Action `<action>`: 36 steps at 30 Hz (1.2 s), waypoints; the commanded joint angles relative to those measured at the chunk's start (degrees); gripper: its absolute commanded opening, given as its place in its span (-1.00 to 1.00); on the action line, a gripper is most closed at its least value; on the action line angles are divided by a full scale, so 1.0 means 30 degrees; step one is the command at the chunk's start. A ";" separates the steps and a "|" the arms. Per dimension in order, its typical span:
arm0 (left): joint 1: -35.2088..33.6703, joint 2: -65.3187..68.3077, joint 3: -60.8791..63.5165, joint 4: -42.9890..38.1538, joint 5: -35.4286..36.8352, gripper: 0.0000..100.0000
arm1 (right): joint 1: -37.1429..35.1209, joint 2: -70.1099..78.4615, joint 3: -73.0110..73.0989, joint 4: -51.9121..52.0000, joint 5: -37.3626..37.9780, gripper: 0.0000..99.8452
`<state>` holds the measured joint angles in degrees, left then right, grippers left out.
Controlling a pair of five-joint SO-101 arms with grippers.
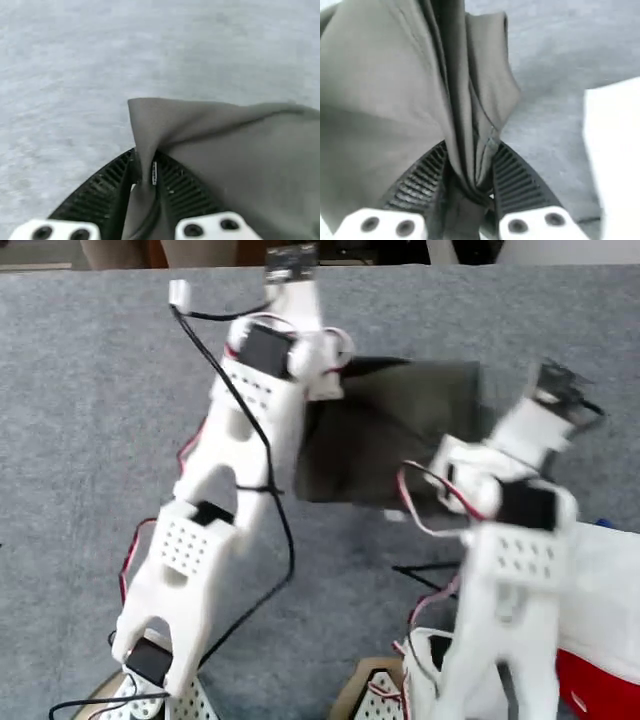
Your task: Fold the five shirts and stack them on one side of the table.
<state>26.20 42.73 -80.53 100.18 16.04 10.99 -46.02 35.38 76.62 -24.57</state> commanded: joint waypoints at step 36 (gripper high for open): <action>1.3040 -0.3414 0.3282 -0.9143 0.1905 -0.96 | 2.1143 -0.9480 0.2476 0.2110 0.4894 -0.99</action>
<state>64.35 36.04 -70.42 74.07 21.41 73.14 -74.42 41.98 85.05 -10.33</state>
